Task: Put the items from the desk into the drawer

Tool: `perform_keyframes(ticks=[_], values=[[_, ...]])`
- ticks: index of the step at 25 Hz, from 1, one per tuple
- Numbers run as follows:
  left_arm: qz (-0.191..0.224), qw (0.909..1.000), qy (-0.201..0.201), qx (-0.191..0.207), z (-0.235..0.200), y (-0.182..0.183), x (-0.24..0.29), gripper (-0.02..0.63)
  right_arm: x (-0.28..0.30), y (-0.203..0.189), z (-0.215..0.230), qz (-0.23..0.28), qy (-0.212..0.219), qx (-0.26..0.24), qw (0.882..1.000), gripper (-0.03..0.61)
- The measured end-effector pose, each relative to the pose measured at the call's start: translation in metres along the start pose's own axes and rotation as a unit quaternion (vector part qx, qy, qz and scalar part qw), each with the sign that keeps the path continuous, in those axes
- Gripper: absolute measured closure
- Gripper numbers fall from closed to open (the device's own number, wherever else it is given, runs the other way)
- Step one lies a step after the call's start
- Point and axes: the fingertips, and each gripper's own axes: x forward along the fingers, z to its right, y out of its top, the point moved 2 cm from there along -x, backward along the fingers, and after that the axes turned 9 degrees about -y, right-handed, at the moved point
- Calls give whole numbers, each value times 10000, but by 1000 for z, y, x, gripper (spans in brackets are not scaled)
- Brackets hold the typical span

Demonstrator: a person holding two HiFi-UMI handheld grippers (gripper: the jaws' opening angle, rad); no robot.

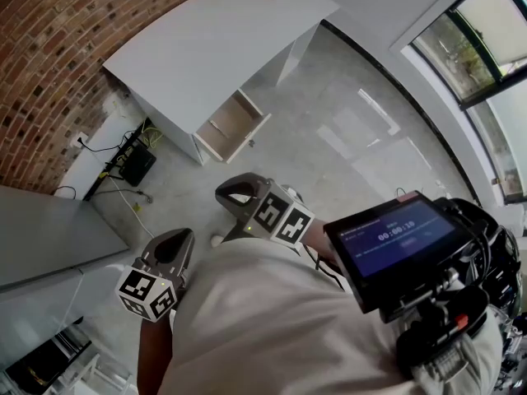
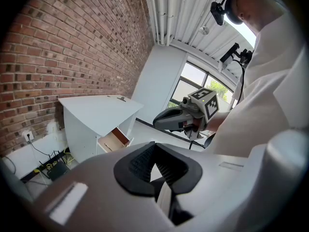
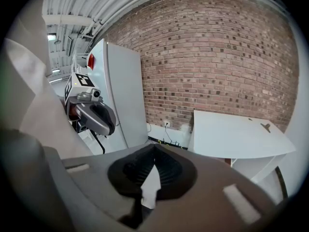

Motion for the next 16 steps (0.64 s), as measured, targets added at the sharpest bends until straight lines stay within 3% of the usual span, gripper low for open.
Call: perform_keyframes(ticks=[16], values=[[-41, 10000, -34, 45, 2, -9, 16, 606, -2, -25, 7, -67, -72, -1, 10000, 577]])
